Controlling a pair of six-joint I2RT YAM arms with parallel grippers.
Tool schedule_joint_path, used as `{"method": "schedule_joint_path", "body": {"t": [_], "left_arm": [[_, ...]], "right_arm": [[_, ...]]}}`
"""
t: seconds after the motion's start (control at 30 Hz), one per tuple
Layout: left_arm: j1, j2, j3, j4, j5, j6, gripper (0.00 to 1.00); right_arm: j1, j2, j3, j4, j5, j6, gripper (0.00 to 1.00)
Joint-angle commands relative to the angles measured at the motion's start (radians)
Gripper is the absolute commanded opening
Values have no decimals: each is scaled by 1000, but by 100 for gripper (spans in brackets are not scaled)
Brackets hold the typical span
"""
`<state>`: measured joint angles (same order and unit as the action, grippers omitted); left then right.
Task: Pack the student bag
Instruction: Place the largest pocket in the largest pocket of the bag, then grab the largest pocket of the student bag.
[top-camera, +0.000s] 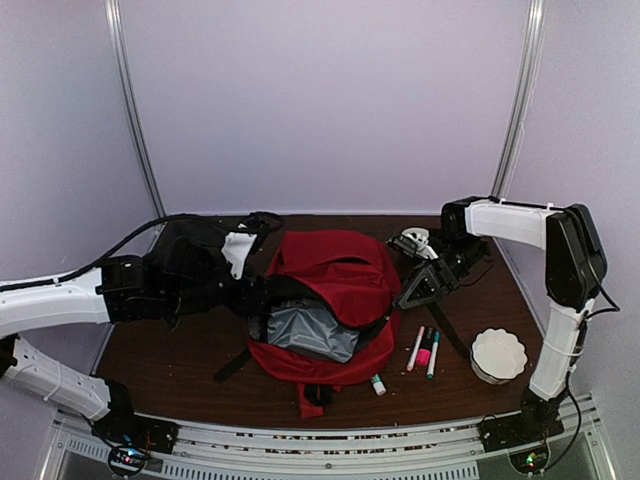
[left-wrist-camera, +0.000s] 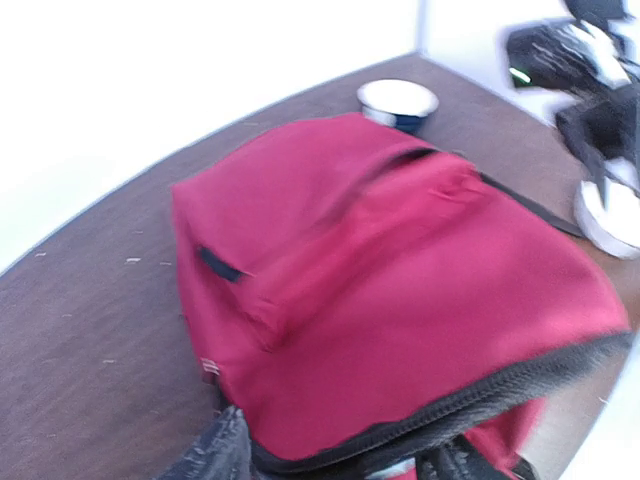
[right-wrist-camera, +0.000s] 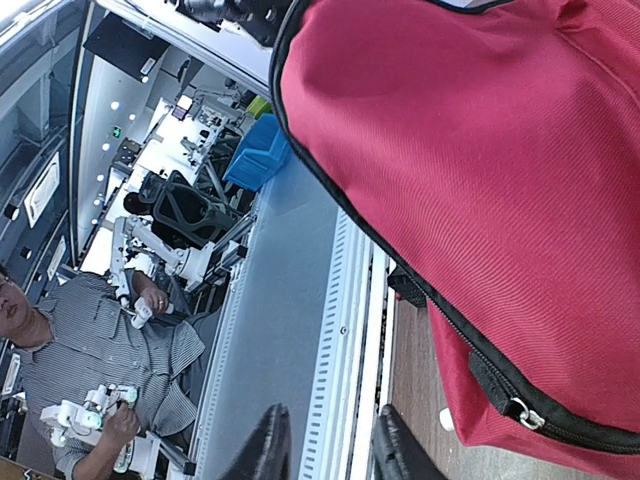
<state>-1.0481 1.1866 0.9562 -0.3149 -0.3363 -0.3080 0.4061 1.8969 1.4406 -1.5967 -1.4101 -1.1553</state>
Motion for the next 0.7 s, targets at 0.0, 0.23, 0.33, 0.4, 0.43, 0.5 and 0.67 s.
{"method": "schedule_joint_path", "body": {"t": [0.0, 0.23, 0.33, 0.4, 0.43, 0.5, 0.67], "left_arm": [[-85, -35, -65, 81, 156, 11, 54], [-171, 52, -101, 142, 381, 72, 49], [-218, 110, -81, 109, 353, 91, 49], [-231, 134, -61, 109, 347, 94, 52], [-236, 142, -47, 110, 343, 99, 53], [-240, 157, -12, 109, 325, 115, 57], [-240, 233, 53, 220, 300, 140, 61]], "right_arm": [[-22, -73, 105, 66, 53, 135, 33], [-20, -330, 15, 761, 398, 844, 34], [-20, -445, -55, 858, 493, 795, 40], [-20, -480, -64, 764, 489, 630, 44], [-18, -491, -74, 719, 494, 542, 46], [-11, -505, -102, 646, 518, 384, 51], [24, -477, -174, 583, 608, 213, 51]]}}
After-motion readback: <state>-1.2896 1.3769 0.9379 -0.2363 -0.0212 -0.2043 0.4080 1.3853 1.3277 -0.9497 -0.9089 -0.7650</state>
